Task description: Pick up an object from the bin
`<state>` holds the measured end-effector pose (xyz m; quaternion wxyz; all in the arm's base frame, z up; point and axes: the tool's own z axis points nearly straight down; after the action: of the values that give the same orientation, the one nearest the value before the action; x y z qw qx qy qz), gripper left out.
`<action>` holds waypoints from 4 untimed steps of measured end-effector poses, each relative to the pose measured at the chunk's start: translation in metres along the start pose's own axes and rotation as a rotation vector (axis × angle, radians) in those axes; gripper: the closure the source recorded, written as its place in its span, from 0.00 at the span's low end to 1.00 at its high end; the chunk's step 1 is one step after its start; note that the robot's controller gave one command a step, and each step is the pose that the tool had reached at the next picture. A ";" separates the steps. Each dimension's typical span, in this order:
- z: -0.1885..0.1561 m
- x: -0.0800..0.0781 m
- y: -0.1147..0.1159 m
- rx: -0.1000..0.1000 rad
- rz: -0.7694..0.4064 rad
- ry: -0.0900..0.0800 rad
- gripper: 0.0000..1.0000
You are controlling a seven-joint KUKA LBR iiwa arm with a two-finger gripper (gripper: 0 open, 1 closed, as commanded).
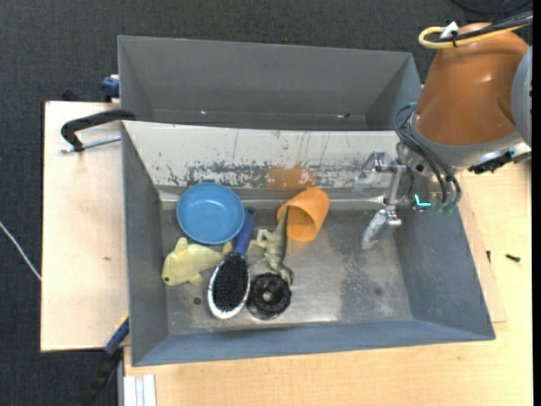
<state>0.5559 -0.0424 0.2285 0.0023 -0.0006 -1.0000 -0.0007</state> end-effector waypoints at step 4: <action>0.123 -0.025 0.039 0.000 0.141 -0.015 0.00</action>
Offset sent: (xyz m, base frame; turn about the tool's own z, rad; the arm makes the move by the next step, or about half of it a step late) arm 0.0131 0.0303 -0.0943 0.0470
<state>0.5800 -0.0030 0.1059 -0.0049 -0.0713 -0.9974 -0.0003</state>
